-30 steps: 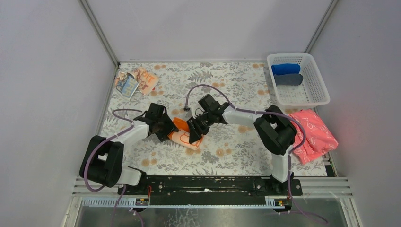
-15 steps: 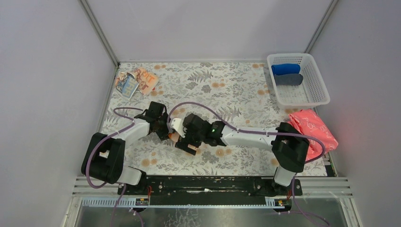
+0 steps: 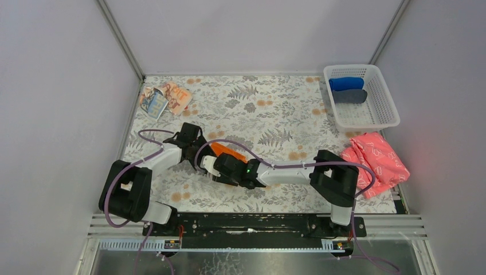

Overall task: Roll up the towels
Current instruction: Roll the towel at the center of the board.

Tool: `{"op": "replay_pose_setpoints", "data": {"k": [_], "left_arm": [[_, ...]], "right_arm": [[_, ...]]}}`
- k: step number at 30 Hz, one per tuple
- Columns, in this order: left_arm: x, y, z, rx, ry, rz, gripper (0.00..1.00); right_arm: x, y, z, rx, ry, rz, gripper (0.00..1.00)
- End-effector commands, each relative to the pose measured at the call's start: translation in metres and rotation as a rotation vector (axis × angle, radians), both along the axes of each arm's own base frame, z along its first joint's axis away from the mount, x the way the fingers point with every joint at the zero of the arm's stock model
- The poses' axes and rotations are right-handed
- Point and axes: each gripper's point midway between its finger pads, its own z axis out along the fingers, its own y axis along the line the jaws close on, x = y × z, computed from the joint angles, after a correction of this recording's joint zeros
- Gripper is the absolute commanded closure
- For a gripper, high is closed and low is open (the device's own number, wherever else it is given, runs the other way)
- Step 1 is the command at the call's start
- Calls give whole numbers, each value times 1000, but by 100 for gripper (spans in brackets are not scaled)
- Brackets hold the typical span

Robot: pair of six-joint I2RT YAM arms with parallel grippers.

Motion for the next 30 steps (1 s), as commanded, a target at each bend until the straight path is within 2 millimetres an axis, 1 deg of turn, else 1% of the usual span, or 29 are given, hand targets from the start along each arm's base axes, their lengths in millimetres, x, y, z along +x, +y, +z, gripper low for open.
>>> {"op": "replay_pose_setpoints", "data": {"k": [1,4,7,10,11,14,16,20,23,25,30], "left_arm": [[-26,23,-27,131,115,-8,44],[-21,20,-19,117,93,-4,39],[-13,20,-3,106,47,17,31],[-6,23,16,103,-15,54,25],[-5,25,21,103,-30,64,23],[-2,26,37,87,-82,89,20],[-3,26,43,74,-103,99,19],[-6,21,45,36,-119,94,17],[-7,15,39,3,-108,86,17],[-8,11,33,-16,-97,81,17],[-2,5,24,-29,-88,72,18]], "right_arm": [[-21,-51,-52,-189,97,-74,56],[-35,-62,-66,-216,172,-77,61],[-49,-64,-71,-187,296,-75,72],[-56,-63,-70,-121,430,-89,84],[-59,-62,-69,-92,485,-90,86],[-66,-56,-62,-5,646,-80,90],[-68,-55,-61,27,747,-81,91],[-70,-52,-59,61,887,-82,92],[-69,-48,-55,101,993,-90,93],[-65,-47,-54,129,1050,-110,93],[-58,-47,-55,189,1184,-162,93]]}}
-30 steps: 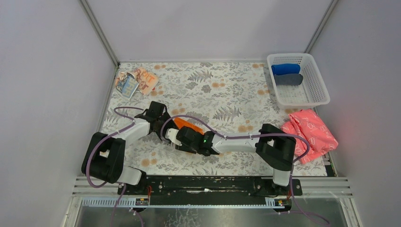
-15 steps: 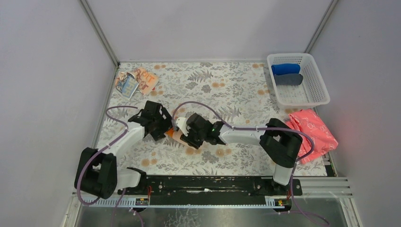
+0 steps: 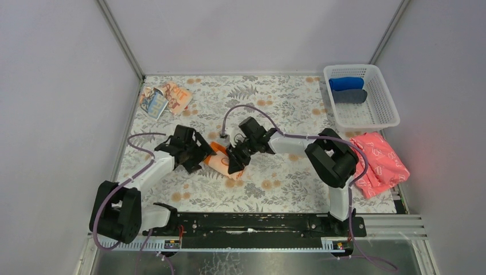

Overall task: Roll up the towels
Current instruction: Roll the towel at the center of the board.

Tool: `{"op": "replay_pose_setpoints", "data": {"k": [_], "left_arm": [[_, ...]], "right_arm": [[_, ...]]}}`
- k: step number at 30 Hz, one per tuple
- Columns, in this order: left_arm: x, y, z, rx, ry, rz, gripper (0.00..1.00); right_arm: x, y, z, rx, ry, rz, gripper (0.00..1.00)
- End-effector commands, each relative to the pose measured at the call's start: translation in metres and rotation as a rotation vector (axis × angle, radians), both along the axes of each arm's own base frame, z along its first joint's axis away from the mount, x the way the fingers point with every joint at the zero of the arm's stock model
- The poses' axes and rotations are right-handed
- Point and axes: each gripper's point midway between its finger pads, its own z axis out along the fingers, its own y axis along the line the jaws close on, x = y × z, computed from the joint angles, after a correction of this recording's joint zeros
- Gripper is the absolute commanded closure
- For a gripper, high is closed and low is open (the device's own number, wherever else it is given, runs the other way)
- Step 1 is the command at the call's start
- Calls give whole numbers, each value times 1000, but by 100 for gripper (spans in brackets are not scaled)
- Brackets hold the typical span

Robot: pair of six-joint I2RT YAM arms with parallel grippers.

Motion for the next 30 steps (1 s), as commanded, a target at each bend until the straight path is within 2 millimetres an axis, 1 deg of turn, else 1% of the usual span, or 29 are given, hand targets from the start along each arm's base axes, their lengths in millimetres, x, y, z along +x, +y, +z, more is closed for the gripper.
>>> {"op": "replay_pose_setpoints", "data": {"k": [1,7,10,13,17,22,24,26,30], "left_arm": [[8,-5,-8,-18,-8,-2,18],[17,0,-21,30,11,5,18],[21,0,-28,46,27,1,19],[21,3,-36,66,48,2,20],[20,6,-47,93,79,-1,23],[14,5,-60,113,121,-29,30],[10,3,-64,115,138,-43,36],[7,2,-69,122,153,-52,40],[0,1,-74,141,173,-73,46]], "right_arm": [[-61,-45,-50,-198,435,-11,93],[-59,-48,-57,-172,624,-50,93],[-60,-50,-62,-181,681,-61,93],[-57,-50,-65,-164,717,-86,93],[-54,-53,-72,-181,720,-116,92],[-48,-52,-67,-188,677,-137,90],[-43,-53,-64,-201,635,-151,85],[-36,-54,-57,-200,578,-165,80],[-17,-54,-33,-190,408,-190,61]]}}
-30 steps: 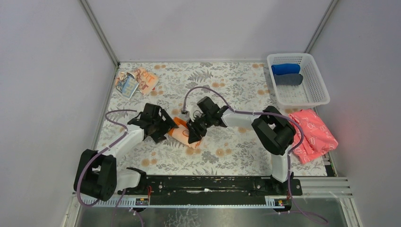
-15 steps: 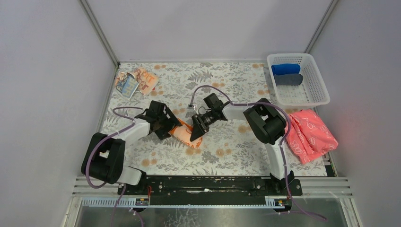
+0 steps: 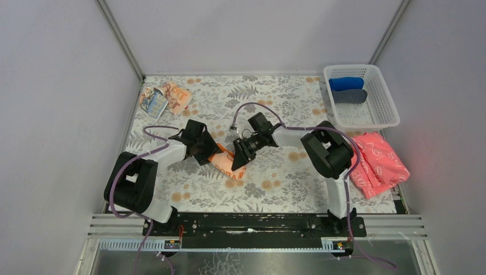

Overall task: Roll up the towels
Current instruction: Roll the towel at the center of the board.

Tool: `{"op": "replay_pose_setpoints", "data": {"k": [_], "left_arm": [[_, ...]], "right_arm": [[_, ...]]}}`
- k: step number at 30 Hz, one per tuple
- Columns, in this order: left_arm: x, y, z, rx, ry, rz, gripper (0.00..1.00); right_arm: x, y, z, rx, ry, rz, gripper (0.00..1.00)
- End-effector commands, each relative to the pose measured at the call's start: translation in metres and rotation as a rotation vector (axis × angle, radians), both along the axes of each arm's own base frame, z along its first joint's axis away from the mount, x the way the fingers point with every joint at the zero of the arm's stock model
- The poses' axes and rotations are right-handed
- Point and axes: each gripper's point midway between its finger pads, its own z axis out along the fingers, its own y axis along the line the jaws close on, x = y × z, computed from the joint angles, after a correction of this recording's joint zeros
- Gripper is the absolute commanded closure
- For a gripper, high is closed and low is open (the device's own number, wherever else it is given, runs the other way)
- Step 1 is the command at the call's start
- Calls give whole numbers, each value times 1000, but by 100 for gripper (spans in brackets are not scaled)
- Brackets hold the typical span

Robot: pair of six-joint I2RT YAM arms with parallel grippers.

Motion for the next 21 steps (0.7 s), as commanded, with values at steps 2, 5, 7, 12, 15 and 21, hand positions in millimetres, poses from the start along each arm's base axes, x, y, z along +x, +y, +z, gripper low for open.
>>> {"op": "replay_pose_setpoints", "data": {"k": [2,5,7,12,15,21], "left_arm": [[-37,28,-45,179,150,-20,47],[-38,27,-46,190,163,-36,50],[-40,27,-48,198,177,-49,50],[-47,26,-51,202,220,-79,51],[-52,26,-52,208,245,-96,50],[-58,26,-52,209,280,-115,50]], "right_arm": [[-14,-42,-16,-290,-98,-63,50],[-1,-45,6,-294,-243,-85,34],[7,-46,19,-325,-377,-95,23],[18,-35,50,-399,-749,-91,6],[18,-21,64,-418,-930,-85,2],[9,14,65,-433,-1144,-44,1]]}}
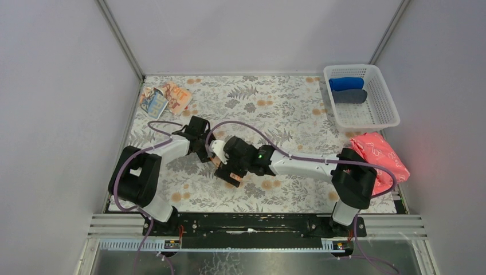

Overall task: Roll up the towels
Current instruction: Roll the towel at the center of the board.

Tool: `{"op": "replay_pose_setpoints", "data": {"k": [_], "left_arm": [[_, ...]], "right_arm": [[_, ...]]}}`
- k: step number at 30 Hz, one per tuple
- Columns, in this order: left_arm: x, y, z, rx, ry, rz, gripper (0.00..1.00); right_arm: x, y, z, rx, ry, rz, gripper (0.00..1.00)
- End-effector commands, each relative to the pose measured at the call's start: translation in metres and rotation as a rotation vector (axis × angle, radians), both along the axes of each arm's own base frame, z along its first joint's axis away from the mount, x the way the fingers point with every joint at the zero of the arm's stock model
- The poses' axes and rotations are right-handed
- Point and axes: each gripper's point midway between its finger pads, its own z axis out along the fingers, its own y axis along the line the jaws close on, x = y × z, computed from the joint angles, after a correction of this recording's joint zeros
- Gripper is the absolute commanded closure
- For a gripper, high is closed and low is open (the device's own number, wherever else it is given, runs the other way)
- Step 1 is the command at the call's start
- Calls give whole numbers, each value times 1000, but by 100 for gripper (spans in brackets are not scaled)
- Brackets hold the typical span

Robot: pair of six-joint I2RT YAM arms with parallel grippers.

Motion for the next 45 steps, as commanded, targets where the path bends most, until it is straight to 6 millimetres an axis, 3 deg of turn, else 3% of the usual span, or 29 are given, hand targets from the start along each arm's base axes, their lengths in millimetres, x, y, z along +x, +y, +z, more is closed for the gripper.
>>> {"op": "replay_pose_setpoints", "data": {"k": [1,5,8,14,18,23,38,42,45], "left_arm": [[-63,34,-50,192,253,-58,50],[-64,32,-51,192,272,-80,49],[-64,32,-52,192,276,-85,48],[-57,30,-45,191,242,-81,45],[-46,29,-33,181,179,-62,38],[-35,31,-18,174,99,-21,31],[-22,23,-9,115,35,41,29],[-22,22,-13,111,42,47,37],[-25,22,-21,120,64,37,45]], "right_arm": [[24,21,12,-32,-246,-8,1],[24,30,-9,-86,-289,5,1],[29,23,-31,-162,-307,-12,1],[17,0,-65,-250,-228,-11,20],[3,-13,-81,-266,-105,-6,30],[-8,-21,-84,-212,47,-22,36],[-9,-24,-84,-44,374,-104,44],[-9,-20,-75,-24,368,-86,42],[2,-18,-59,-13,306,-94,32]]}}
